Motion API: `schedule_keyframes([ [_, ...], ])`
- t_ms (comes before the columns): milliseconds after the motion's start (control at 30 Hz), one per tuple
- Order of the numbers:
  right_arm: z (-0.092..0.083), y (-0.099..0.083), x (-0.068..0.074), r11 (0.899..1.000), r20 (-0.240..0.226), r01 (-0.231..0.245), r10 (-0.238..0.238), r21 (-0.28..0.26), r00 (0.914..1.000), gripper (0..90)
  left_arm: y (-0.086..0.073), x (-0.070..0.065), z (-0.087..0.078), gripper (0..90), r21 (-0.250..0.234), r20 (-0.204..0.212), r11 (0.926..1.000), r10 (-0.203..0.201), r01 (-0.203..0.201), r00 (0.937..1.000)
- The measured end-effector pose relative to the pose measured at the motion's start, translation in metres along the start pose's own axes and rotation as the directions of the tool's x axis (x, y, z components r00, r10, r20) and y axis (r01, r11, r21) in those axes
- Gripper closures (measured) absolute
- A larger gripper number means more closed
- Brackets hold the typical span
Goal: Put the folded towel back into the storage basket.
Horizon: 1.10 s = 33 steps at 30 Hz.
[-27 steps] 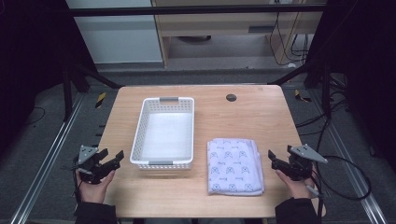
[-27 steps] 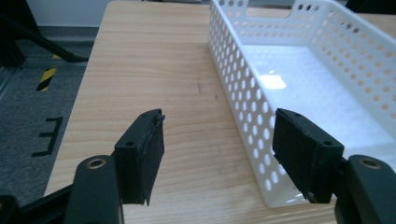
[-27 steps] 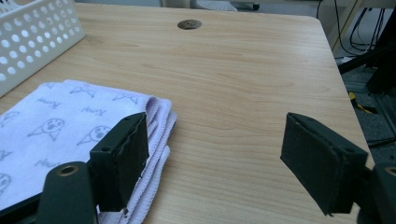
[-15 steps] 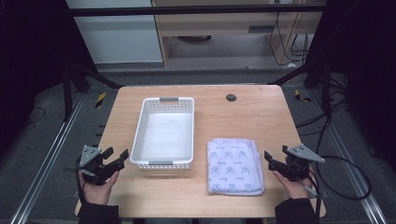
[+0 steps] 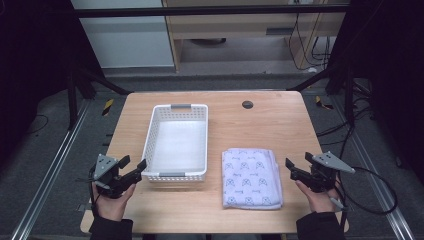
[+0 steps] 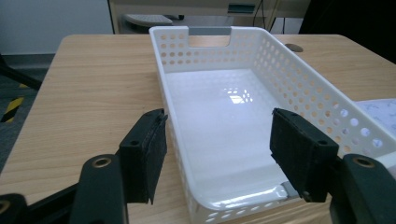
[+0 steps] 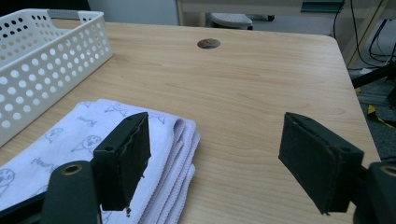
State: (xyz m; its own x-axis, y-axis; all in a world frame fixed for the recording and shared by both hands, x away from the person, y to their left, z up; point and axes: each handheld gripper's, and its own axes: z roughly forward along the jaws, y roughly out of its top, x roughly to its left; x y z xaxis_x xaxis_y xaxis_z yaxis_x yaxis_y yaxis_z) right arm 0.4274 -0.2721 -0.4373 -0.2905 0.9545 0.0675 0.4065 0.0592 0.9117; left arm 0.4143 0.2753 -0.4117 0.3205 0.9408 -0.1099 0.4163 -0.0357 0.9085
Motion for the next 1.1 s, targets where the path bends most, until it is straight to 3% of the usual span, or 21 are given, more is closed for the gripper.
schedule_keyframes([
  [100, 0.0, 0.001, 0.001, 1.0, 0.008, 0.019, -0.019, 0.004, 0.9998, 27.0, 0.001, -0.006, 0.001, 33.5, 0.0, 0.015, 1.0, 0.009, -0.009, 0.9998],
  [233, 0.0, 0.005, 0.002, 1.0, -0.005, 0.008, -0.008, 0.0, 1.0, 27.1, 0.005, -0.014, 0.003, 33.2, -0.005, 0.033, 0.9998, 0.017, -0.017, 0.9993],
  [433, 0.002, 0.012, 0.004, 1.0, -0.007, 0.012, -0.012, 0.009, 0.9999, 27.4, 0.018, -0.036, 0.012, 33.1, -0.005, 0.059, 0.9972, 0.074, -0.074, 0.9955],
  [500, 0.003, 0.016, 0.005, 1.0, -0.014, 0.012, -0.012, 0.007, 0.9998, 27.2, 0.023, -0.042, 0.014, 33.1, -0.013, 0.072, 0.9971, 0.076, -0.076, 0.9945],
  [867, -0.006, 0.053, 0.004, 0.997, 0.002, -0.005, 0.005, -0.074, 1.0, 24.9, 0.044, -0.09, 0.031, 33.2, -0.022, 0.131, 0.9926, 0.121, -0.119, 0.9839],
  [1100, 0.0, 0.066, 0.014, 0.997, 0.002, 0.017, -0.016, -0.078, 0.9999, 26.7, 0.044, -0.11, 0.04, 33.4, -0.018, 0.162, 0.9917, 0.128, -0.127, 0.9784],
])
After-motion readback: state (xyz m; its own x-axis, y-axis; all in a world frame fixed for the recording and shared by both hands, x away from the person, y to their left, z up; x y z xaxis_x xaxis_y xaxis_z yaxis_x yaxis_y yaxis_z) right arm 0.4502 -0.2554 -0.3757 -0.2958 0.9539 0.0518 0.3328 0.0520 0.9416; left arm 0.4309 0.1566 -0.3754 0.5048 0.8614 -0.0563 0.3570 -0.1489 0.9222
